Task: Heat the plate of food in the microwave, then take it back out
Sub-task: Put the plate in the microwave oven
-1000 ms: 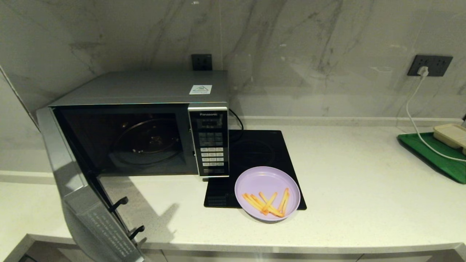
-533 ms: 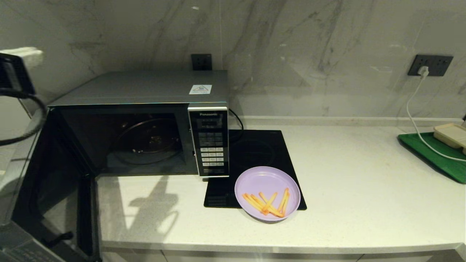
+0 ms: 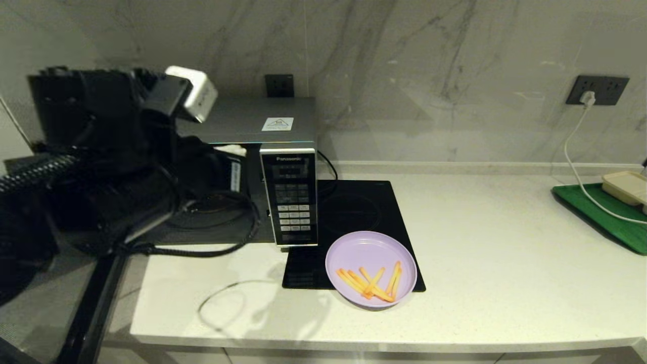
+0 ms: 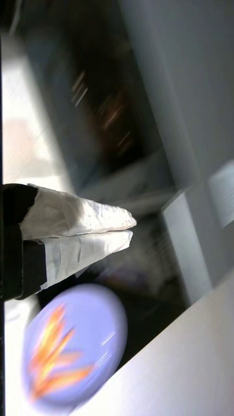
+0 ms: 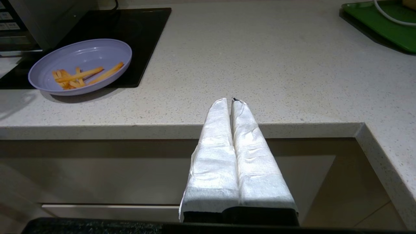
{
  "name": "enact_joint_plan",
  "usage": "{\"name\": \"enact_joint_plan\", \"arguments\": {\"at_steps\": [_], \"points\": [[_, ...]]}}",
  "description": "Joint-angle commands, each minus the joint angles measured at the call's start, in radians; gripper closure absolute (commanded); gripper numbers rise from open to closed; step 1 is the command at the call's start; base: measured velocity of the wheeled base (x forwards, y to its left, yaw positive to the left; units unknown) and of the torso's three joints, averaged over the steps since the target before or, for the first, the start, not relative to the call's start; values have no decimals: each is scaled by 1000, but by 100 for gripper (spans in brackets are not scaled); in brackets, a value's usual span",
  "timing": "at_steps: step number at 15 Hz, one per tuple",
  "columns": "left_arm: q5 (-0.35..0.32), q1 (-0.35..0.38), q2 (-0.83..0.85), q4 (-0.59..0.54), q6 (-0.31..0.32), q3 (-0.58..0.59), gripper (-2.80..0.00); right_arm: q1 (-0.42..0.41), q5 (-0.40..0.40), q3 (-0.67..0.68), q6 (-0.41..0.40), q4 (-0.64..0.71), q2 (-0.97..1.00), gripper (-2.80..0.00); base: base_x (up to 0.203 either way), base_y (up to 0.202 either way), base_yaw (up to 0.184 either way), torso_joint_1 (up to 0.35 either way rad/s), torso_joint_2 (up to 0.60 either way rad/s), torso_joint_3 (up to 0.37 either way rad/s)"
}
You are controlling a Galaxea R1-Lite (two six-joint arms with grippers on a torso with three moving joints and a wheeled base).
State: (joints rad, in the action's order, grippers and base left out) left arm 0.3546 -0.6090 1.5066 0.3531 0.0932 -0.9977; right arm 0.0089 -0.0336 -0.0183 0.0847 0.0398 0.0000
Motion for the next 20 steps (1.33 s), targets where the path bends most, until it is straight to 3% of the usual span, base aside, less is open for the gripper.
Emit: {"name": "enact_joint_plan", "arguments": {"at_steps": [1,3,5,9,12,14,15,17,18,20], "points": [[8,-83,18,-85,-124,45,0,0,0,0,1,0,0,0,0,0,0,0,0,0],[3,-147,-20,-197,-237,86,0,0,0,0,1,0,0,0,0,0,0,0,0,0],[1,-193,-21,-258,-390,105,0,0,0,0,1,0,0,0,0,0,0,0,0,0],[-72,-201,78,-290,-535,136,0,0,0,0,1,0,0,0,0,0,0,0,0,0],[-81,-196,175,-284,-559,113,0,0,0,0,1,0,0,0,0,0,0,0,0,0],[-62,-169,265,-291,-574,35,0,0,0,0,0,0,0,0,0,0,0,0,0,0],[-53,-153,301,-327,-578,-25,0,0,0,0,0,0,0,0,0,0,0,0,0,0],[-49,-137,326,-504,-603,-159,0,0,0,0,0,0,0,0,0,0,0,0,0,0],[-66,-139,330,-573,-652,-200,0,0,0,0,1,0,0,0,0,0,0,0,0,0],[-118,-141,330,-596,-678,-209,0,0,0,0,0,0,0,0,0,0,0,0,0,0]]}}
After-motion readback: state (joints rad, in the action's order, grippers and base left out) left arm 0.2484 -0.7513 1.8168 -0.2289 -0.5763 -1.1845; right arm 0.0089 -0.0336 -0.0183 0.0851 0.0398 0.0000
